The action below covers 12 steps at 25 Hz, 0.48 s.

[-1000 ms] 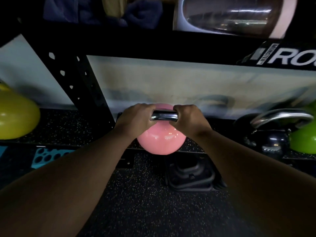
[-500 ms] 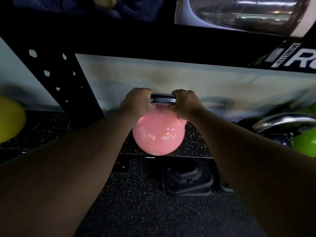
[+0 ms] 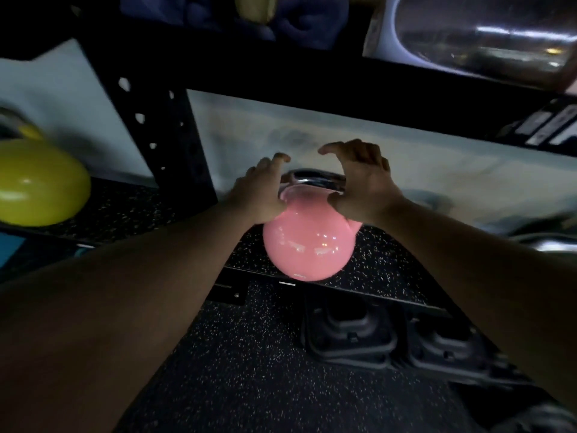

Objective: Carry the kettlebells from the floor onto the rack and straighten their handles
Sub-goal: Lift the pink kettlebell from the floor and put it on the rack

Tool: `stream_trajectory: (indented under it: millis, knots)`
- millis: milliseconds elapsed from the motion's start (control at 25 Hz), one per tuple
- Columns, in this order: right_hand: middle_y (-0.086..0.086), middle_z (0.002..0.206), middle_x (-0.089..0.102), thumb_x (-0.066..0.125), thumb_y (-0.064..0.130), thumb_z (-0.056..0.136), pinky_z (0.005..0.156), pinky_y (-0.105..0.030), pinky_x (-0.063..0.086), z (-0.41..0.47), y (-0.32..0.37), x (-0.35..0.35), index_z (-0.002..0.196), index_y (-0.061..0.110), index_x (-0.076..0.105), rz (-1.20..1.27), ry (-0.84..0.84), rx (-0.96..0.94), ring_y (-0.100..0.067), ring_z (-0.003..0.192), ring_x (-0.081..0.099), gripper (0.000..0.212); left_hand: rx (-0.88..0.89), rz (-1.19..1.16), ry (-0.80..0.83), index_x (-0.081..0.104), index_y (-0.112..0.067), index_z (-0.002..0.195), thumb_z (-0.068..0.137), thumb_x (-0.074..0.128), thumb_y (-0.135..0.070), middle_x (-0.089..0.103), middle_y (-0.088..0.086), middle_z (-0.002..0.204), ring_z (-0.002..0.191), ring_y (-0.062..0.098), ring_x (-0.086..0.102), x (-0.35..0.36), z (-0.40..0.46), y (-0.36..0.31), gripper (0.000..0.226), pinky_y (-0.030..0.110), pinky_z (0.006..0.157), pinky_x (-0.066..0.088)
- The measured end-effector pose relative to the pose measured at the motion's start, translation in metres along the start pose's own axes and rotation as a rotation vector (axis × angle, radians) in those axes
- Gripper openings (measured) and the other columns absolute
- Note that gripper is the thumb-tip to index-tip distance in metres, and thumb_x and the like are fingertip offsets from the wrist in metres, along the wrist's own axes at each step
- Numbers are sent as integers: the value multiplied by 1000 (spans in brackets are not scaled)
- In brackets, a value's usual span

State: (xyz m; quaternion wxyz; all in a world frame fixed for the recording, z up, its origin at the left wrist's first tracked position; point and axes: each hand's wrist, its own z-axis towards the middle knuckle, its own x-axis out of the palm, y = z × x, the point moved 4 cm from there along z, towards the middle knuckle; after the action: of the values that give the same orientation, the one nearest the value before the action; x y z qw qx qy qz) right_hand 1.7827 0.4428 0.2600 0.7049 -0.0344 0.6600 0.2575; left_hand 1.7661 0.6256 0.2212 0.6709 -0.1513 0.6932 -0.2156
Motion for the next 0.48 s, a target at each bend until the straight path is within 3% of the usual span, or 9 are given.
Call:
stream_trajectory:
  millis: [160,320,480]
  knots:
    - [-7,122,55,64,30,68,96,-44,38,-20,63,9,132,28,50,84,5,-227,-32,118,43,65,-153,131,3,42,-25,136,68,71,-18,53,8,131,120,32,51,-17,-81,52,74,45,99,42]
    - [-6,117,60,65,28,73,95,-41,40,-57,158,61,123,24,57,129,167,-415,-32,112,48,51,-392,155,40,45,-30,134,71,69,-22,47,5,134,123,31,46,-34,-203,127,68,45,97,42]
    - [-1,115,58,62,32,82,91,-42,44,-120,267,131,124,27,53,174,347,-622,-26,108,48,43,-568,188,105,46,-36,130,73,65,-30,45,-2,139,130,23,40,-36,-356,200,61,44,99,38]
